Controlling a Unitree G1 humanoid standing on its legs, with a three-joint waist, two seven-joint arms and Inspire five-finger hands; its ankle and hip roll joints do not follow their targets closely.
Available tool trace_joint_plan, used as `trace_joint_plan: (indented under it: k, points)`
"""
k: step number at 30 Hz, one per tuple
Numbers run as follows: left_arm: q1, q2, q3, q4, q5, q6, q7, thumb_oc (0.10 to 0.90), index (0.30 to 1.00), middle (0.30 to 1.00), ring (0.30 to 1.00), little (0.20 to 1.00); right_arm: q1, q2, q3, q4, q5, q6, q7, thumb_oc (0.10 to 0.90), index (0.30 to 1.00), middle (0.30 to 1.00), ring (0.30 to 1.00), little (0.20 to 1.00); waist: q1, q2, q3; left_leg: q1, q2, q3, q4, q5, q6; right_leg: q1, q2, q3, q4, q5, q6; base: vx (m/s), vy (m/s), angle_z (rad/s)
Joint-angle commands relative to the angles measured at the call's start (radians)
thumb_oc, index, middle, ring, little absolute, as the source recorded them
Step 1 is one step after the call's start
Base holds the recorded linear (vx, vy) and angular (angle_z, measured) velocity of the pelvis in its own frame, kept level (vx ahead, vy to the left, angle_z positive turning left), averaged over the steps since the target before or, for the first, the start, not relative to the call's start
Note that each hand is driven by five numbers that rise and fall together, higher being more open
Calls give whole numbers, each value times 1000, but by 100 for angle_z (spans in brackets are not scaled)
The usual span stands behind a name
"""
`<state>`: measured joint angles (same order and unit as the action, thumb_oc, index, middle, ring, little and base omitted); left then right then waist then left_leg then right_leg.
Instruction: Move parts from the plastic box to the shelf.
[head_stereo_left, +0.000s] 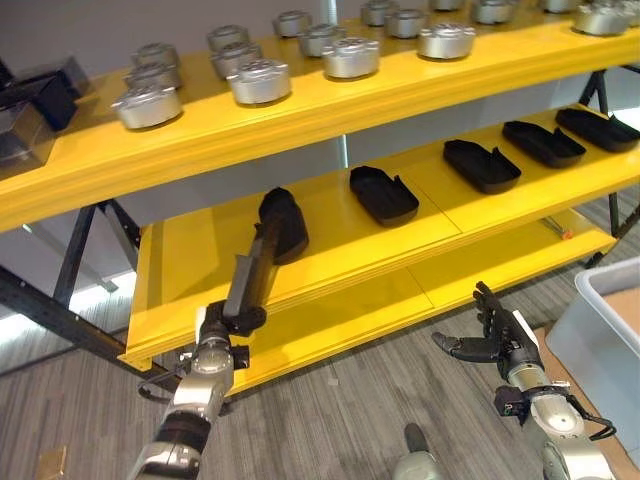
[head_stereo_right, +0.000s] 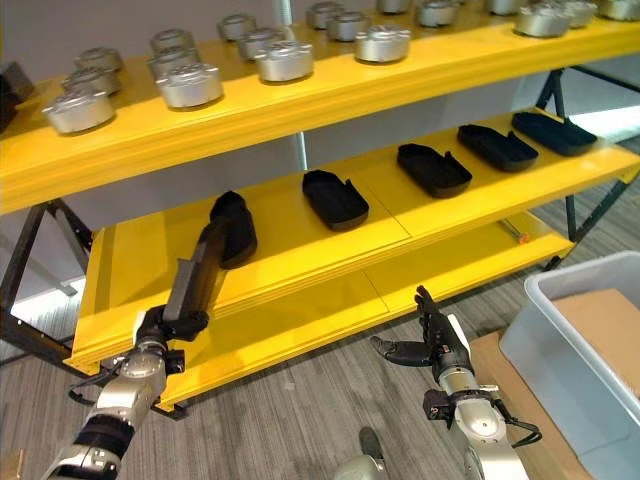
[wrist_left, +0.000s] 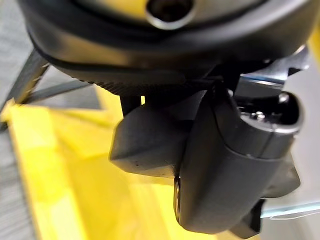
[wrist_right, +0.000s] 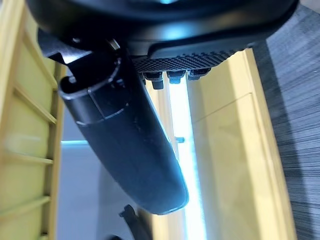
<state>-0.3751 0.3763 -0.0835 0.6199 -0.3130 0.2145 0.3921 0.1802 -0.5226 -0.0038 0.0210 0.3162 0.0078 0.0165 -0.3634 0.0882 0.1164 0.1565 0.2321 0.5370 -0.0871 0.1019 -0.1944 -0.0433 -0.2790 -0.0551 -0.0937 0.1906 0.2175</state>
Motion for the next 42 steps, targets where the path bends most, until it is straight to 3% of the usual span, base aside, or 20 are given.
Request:
trace_joint_plan:
  k: [1,6,8,11,15,25,30,35,40,42]
  points:
    - [-236,78,69,-23,-55,-109,128,400,300,300,300,300,-164,-61,-34,-128,-15,-130,32,900,1000,1000,1000,1000,-12,10,63,34,-33,-18,3,-81,44,16,27,-46,10,-95,2,-67,158,-17]
    - [-370,101,82,52,-226,-159,246,400,300,300,300,300,-230,-106,-18,-125,0,-158,5,900,1000,1000,1000,1000,-41,9,151,-33,-44,-27,30,-81,34,-66,20,-8,30,-96,-9,-149,85,-12]
    - [-423,135,104,55,-195,-250,387,400,300,300,300,300,-252,-106,-4,-122,-25,-192,-19,900,1000,1000,1000,1000,-45,-5,196,-69,-41,-33,56,-91,33,-103,20,5,43,-98,-15,-170,-24,-6]
    - [-439,182,119,29,-87,-295,499,400,300,300,300,300,-255,-93,10,-127,-32,-209,-34,900,1000,1000,1000,1000,-42,-17,216,-92,-35,-42,70,-96,33,-121,24,13,53,-101,-17,-92,-63,-4]
    - [-445,234,139,-16,-38,-344,560,400,300,300,300,300,-229,-94,15,-147,-34,-212,-53,900,1000,1000,1000,1000,-39,-27,225,-97,-23,-46,72,-92,30,-120,28,13,64,-107,-19,-20,-39,-2]
    - [-367,212,219,-163,89,-412,630,400,300,300,300,300,-161,-71,10,-155,-50,-205,-57,900,1000,1000,1000,1000,-16,-38,187,-72,-13,-62,61,-90,36,-73,27,8,61,-120,-21,55,-27,8]
    - [-341,206,236,-213,67,-386,612,400,300,300,300,300,-145,-64,16,-160,-45,-192,-57,900,1000,1000,1000,1000,-10,-52,180,-78,-2,-49,67,-73,43,-67,32,4,59,-106,-28,3,-55,4]
    - [-344,213,245,-155,46,-345,629,400,300,300,300,300,-147,-65,24,-154,-40,-196,-50,900,1000,1000,1000,1000,-3,-52,177,-74,-2,-66,64,-89,36,-55,28,4,52,-120,-19,33,2,0]
    - [-368,303,235,-36,-7,-284,612,400,300,300,300,300,-153,-90,39,-148,-34,-193,-53,900,1000,1000,1000,1000,-11,-41,184,-71,-3,-65,61,-85,33,-53,24,7,54,-124,-16,17,30,-1]
    - [-394,356,204,37,-20,-227,560,400,300,300,300,300,-151,-114,39,-150,-26,-193,-46,900,1000,1000,1000,1000,-22,-36,187,-67,-5,-62,60,-84,30,-53,23,14,56,-125,-14,68,59,0]
